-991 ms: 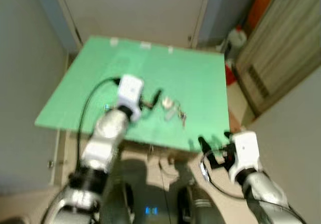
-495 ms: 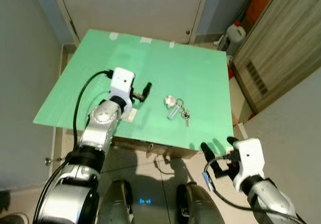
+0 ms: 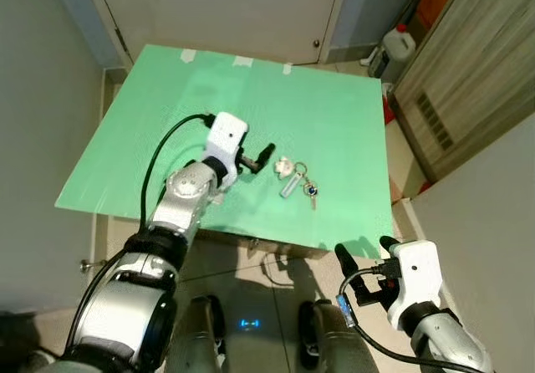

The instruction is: Hang keys on a hook

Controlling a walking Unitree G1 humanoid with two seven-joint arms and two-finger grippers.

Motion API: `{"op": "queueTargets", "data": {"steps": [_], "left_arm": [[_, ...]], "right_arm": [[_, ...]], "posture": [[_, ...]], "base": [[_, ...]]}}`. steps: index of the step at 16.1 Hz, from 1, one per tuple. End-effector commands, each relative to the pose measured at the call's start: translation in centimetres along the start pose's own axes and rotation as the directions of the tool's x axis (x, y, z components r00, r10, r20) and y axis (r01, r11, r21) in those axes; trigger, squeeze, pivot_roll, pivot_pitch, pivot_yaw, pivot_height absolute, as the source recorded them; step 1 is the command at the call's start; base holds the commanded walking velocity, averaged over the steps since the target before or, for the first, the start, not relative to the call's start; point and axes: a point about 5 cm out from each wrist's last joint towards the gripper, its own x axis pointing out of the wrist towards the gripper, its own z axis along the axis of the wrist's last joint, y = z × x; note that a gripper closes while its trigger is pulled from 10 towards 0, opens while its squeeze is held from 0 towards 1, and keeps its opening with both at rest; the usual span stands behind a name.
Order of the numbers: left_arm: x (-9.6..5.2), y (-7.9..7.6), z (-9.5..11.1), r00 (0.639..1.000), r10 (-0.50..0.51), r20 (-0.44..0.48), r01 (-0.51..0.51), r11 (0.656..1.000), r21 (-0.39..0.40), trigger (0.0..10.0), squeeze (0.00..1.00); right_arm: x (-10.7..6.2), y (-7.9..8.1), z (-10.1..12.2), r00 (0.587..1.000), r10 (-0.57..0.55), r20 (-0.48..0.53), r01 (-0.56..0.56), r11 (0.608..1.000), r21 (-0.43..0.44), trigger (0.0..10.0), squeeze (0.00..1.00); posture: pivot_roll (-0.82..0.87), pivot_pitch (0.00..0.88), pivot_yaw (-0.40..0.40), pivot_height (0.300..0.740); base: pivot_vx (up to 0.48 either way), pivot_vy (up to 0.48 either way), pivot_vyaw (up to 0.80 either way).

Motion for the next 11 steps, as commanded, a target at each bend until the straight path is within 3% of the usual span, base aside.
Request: {"op": "queueTargets", "data": {"steps": [1,11], "left_arm": [[0.3,-0.7,-0.3,0.999,-0.047,-0.021,0.047,0.999,0.016,10.0,0.0],[1.6,-3.1,-0.9,0.976,-0.192,-0.105,0.199,0.978,0.066,10.0,0.0]], "right_arm": [[-0.6,0.1,-0.1,1.0,-0.02,-0.013,0.02,1.0,-0.003,10.0,0.0],[-3.7,0.9,-0.4,0.995,-0.082,-0.051,0.082,0.997,0.014,10.0,0.0]], "posture": [[-0.3,0.33,-0.018,0.691],[-0.41,0.41,0.006,0.691]], "base": [[0.0,0.0,0.0],[0.0,0.0,0.0]]}}
